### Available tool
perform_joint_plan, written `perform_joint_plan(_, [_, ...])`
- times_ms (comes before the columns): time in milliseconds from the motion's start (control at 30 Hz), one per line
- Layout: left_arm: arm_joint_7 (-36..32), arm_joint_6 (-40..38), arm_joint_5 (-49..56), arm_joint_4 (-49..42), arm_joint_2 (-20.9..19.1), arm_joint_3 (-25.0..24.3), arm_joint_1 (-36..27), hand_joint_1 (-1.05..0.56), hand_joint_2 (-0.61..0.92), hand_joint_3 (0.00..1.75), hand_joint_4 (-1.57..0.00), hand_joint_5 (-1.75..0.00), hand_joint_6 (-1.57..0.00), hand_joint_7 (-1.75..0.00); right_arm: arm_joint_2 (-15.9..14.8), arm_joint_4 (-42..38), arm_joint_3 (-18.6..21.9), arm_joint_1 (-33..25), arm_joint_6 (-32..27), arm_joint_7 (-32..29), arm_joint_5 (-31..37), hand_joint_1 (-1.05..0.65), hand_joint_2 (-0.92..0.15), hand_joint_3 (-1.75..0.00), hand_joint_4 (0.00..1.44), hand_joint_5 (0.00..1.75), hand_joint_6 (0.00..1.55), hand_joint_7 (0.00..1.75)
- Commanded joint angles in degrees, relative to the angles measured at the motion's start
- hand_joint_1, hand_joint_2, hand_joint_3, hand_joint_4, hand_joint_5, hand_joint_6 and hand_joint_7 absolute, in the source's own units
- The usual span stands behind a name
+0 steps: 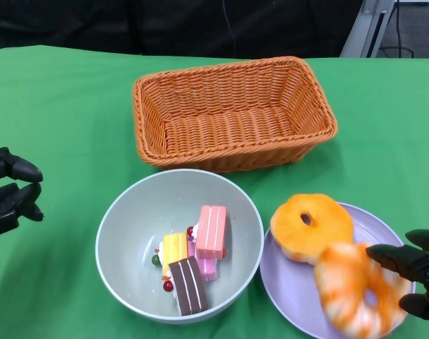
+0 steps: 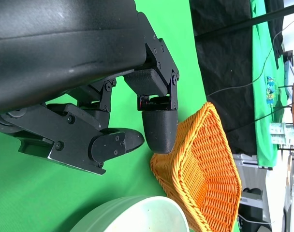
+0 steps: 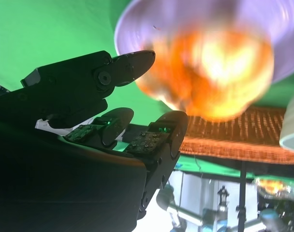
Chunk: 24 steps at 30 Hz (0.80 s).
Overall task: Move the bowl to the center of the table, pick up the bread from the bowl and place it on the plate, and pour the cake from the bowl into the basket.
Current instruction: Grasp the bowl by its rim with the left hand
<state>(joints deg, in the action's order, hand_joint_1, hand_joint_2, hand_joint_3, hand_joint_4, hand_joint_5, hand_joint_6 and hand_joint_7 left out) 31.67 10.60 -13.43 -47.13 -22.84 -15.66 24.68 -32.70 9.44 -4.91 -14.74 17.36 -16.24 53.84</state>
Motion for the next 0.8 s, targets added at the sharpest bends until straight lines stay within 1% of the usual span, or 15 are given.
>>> perform_joint_plan(33, [0.01, 0.08, 0.50, 0.39, -1.78, 0.05, 0.32, -0.07, 0.78, 0.63, -0.71, -1.51, -0.75, -1.20, -0.15, 0.88, 1.66, -0.21, -0.15, -0.87, -1.47, -0.43, -0.87, -0.01, 0.66, 0.03, 0.66, 0.05])
perform_joint_plan(100, [0.27, 0.10, 0.35, 0.14, -1.76, -0.07, 0.42, -0.08, 0.78, 0.63, -0.70, -1.51, -0.75, -1.20, -0.42, 1.30, 1.95, -0.23, -0.12, -0.24, -2.09, -0.42, -0.88, -0.01, 0.70, 0.05, 0.75, 0.08])
perform_joint_plan(200, [0.48, 0.00, 0.02, 0.25, -1.61, -0.24, 0.39, -0.08, 0.78, 0.63, -0.70, -1.52, -0.74, -1.21, -0.64, 1.66, 2.27, -0.60, -0.15, 0.44, -2.53, -0.40, -0.87, 0.00, 0.78, 0.07, 0.90, 0.13])
perform_joint_plan(300, [0.25, -0.24, 0.17, 0.42, -1.63, -0.16, 0.32, -0.08, 0.78, 0.63, -0.70, -1.52, -0.74, -1.22, -0.57, 1.05, 2.35, -0.74, 0.19, -0.43, -2.10, -0.38, -0.87, 0.00, 0.87, 0.09, 0.98, 0.15])
perform_joint_plan(333, [0.18, -0.04, 0.27, 0.43, -1.61, -0.11, 0.28, -0.08, 0.78, 0.63, -0.70, -1.52, -0.74, -1.22, -0.40, 0.84, 2.41, -0.69, 0.37, -0.94, -2.15, -0.38, -0.87, 0.00, 0.89, 0.09, 0.99, 0.15])
perform_joint_plan(367, [0.29, 0.22, 0.24, 0.30, -1.58, -0.14, 0.30, -0.08, 0.77, 0.62, -0.71, -1.52, -0.74, -1.22, -0.17, 0.66, 2.51, -0.59, 0.60, -1.43, -2.41, -0.39, -0.87, 0.00, 0.90, 0.09, 0.97, 0.13])
perform_joint_plan(467, [-0.01, 0.32, 0.41, 0.14, -1.57, -0.10, 0.36, -0.09, 0.76, 0.62, -0.71, -1.52, -0.74, -1.22, 1.83, 1.32, 3.28, -0.05, 0.62, -2.76, -4.55, -0.43, -0.86, 0.00, 0.89, 0.06, 0.87, 0.06])
perform_joint_plan(600, [0.54, 0.28, -0.10, 0.41, -1.41, -0.32, 0.30, -0.08, 0.76, 0.63, -0.73, -1.51, -0.75, -1.21, 4.95, 3.22, 4.98, 1.95, 1.22, -2.90, -10.67, -0.44, -0.87, -0.01, 0.86, 0.04, 0.81, 0.02])
perform_joint_plan(700, [0.60, 0.80, -0.04, 0.79, -1.30, -0.24, 0.13, -0.09, 0.76, 0.63, -0.72, -1.50, -0.75, -1.20, 8.05, 4.60, 6.24, 3.69, 2.14, -2.37, -17.37, -0.44, -0.90, -0.02, 0.88, 0.04, 0.82, 0.02])
perform_joint_plan(733, [0.74, 0.82, -0.25, 1.14, -1.17, -0.31, 0.05, -0.09, 0.76, 0.64, -0.72, -1.50, -0.75, -1.20, 9.59, 4.98, 6.46, 4.61, 2.43, -2.53, -19.78, -0.44, -0.90, -0.02, 0.90, 0.05, 0.83, 0.02])
perform_joint_plan(800, [1.02, 1.04, -0.64, 1.49, -0.97, -0.49, -0.03, -0.08, 0.76, 0.64, -0.72, -1.50, -0.75, -1.20, 12.08, 5.16, 6.71, 5.95, 3.23, -2.87, -23.08, -0.42, -0.88, 0.00, 0.95, 0.08, 0.87, 0.04])
